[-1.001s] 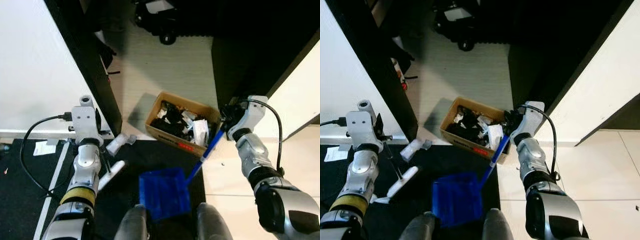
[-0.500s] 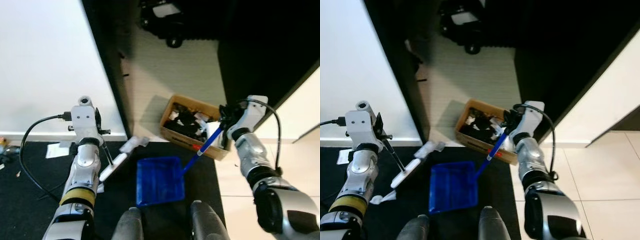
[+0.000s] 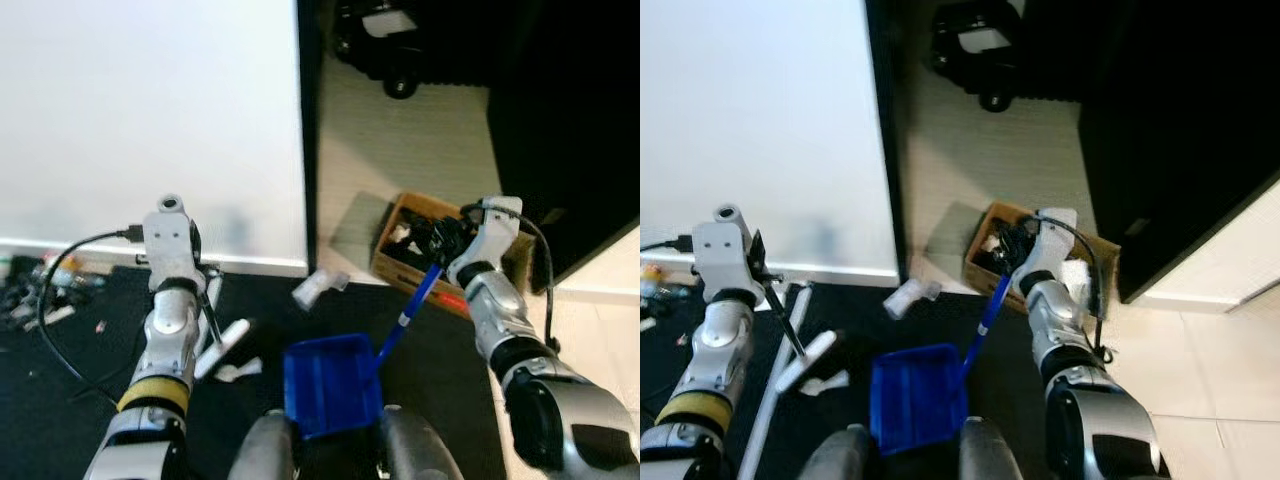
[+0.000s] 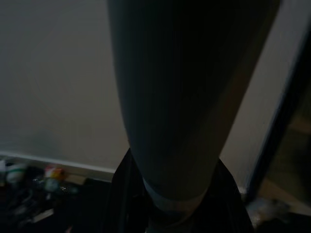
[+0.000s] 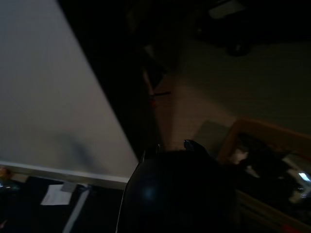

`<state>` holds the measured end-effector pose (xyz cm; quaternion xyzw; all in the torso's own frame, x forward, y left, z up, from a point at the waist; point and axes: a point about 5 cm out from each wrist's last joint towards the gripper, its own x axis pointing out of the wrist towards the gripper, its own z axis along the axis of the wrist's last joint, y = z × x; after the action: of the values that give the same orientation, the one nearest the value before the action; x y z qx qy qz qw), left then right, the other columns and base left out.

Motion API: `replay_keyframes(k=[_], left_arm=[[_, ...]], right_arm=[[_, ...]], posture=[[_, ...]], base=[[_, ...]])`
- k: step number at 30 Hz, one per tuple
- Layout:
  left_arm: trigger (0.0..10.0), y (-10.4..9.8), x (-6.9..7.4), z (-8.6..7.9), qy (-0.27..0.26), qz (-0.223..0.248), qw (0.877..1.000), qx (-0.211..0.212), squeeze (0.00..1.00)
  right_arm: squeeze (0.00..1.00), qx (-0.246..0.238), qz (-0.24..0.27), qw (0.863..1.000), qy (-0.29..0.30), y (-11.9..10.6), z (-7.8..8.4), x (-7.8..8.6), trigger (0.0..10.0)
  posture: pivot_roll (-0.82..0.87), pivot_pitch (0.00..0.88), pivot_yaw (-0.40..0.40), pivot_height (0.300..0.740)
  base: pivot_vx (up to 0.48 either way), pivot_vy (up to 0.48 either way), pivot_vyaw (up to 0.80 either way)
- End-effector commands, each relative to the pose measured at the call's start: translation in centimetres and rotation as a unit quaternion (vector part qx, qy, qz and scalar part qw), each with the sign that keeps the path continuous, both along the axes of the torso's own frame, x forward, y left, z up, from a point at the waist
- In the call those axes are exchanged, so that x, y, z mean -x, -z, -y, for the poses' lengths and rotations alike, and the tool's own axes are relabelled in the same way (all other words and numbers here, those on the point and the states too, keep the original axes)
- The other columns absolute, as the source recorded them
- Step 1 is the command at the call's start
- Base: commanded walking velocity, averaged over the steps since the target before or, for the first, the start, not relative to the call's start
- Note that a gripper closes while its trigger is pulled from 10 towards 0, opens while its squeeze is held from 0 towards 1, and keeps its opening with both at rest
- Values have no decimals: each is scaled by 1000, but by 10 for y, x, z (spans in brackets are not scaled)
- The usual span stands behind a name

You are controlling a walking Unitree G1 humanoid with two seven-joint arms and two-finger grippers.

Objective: Sweep floor

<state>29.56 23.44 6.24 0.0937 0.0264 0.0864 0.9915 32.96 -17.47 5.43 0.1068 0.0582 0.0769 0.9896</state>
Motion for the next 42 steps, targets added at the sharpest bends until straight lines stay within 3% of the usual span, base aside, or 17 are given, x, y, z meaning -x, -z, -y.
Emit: replay_keyframes(k=[1, 7, 18, 21, 24, 25, 28, 39, 42], left_arm=[[10000, -8, -5, 3, 11, 11, 1000, -9, 0], [10000, -7, -5, 5, 10, 11, 1000, -5, 0], [10000, -10, -8, 0, -9, 15, 1000, -10, 0], [10000, -12, -9, -8, -23, 13, 999, -32, 0], [10000, -11, -8, -15, -35, 6, 998, -45, 0], [10000, -11, -7, -21, -44, -1, 997, -55, 0], [10000, -11, -6, -26, -53, -4, 996, -67, 0], [10000, -19, -1, -40, -87, 10, 992, -92, 0], [10000, -25, -2, -41, -94, 30, 991, -93, 0]], right_arm=[[0, -5, 8, 1000, 17, -3, 9, -1, 10000], [0, -2, 8, 1000, 20, -4, 12, -1, 10000], [0, 1, 13, 1000, 23, -7, 15, -3, 10000], [0, 1, 17, 1000, 23, -10, 15, -4, 10000], [0, 10, 21, 1000, 20, -11, 14, -5, 10000], [0, 41, 23, 999, 16, -13, 14, -6, 10000], [0, 66, 21, 997, 29, -14, 19, -7, 10000], [0, 72, 3, 995, 62, -12, 21, -8, 10000], [0, 50, 12, 995, 85, -15, 21, -10, 10000]], posture=[[63, 30, -36, 740], [60, 28, -38, 740], [52, 30, -40, 740], [50, 41, -37, 740], [47, 67, -37, 740], [49, 84, -37, 740], [48, 113, -41, 740], [75, 239, -52, 740], [78, 281, -60, 740]], base=[[0, -480, 0], [0, -480, 0], [0, 0, 0], [0, 0, 0], [0, 0, 0], [0, 0, 0], [0, 0, 0], [0, 0, 0], [0, 0, 0]])
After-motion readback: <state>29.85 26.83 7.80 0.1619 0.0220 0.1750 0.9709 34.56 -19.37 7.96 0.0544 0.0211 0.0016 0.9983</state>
